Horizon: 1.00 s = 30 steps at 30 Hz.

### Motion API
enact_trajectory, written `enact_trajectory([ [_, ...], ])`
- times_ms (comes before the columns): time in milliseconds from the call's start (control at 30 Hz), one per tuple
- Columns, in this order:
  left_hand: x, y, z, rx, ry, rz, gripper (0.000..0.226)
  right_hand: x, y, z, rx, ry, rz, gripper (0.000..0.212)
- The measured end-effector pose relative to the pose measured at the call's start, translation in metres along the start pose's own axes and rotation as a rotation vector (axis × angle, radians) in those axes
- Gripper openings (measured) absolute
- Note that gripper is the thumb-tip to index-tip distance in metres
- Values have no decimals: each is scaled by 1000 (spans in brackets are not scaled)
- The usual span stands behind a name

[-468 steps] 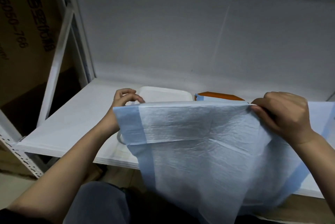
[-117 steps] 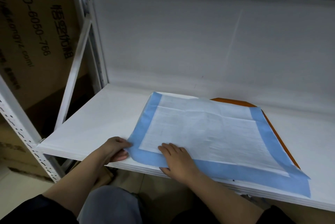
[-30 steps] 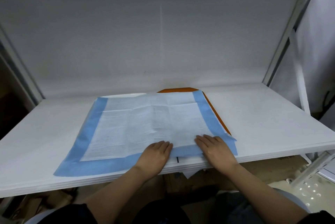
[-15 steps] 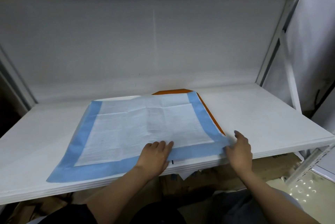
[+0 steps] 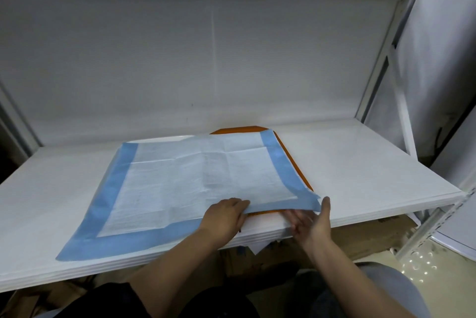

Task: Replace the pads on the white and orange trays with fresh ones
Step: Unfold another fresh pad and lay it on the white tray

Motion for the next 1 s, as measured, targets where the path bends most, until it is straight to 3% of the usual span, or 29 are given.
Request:
enact_trajectory([
  [133,7,6,-5,157,49,122,53,12,-9,1,-35,22,-176,43],
  [233,9,7,-7,212,43,164,52,13,-2,13,-124,-61,-301,36],
  [333,4,10,-9,141,39,137,41,11,8,9,-160,-112,-275,33],
  [500,1,13,-12,-23,136,107,61,13,8,10,-317,-115,-329,39],
  [600,1,18,-11,-88,158,69,63,25,7,10,-302,-177,-353,60],
  [700,0,25,-13,-132,178,5,60,34,7,8,-285,-213,-348,56],
  [800,-3,27,-14,-92,179,-12,57,39,8,5,-376,-160,-462,33],
  [1000,-13,14,-4,-92,158,-63,51,62,20,-7,-595,56,-535,21],
])
Point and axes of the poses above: each hand's wrist, its own z-axis towards the middle knuckle, its own x-axis out of the palm, y = z × x, the point moved 1 cm from there along z, towards the middle knuckle, and after that the axes turned 7 degrees about z, right-handed, at the moved point
